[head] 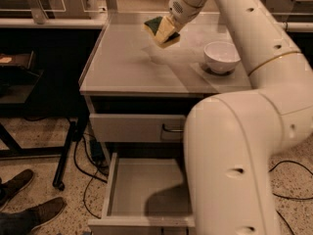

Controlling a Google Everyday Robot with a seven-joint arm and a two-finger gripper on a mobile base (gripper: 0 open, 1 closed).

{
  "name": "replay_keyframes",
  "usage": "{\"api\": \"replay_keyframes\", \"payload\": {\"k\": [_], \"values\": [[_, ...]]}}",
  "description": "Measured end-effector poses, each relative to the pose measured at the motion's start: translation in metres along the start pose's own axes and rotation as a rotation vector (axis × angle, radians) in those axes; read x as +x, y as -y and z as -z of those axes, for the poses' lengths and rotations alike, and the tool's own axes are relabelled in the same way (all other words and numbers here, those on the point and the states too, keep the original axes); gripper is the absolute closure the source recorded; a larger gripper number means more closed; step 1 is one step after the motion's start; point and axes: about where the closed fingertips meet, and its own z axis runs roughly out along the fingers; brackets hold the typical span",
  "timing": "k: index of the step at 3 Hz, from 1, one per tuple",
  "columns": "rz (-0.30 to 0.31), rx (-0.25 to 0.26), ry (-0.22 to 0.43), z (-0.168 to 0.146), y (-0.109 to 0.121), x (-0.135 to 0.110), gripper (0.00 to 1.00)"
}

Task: Place sponge into middle drawer

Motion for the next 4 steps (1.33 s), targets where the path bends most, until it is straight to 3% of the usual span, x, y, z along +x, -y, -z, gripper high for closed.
{"api": "replay_keyframes", "payload": {"k": [1,2,3,4], "values": [[0.056,0.004,0.078,0.040,-0.012,0.007,1.00],[0.069,-0.024,0.053,0.029,-0.028,0.017,1.00],[0.100,-0.027,0.052,0.045,-0.040,0.021,1.00],[0.060,-0.026,0.031,0.086,-0.077,0.050,1.00]]}}
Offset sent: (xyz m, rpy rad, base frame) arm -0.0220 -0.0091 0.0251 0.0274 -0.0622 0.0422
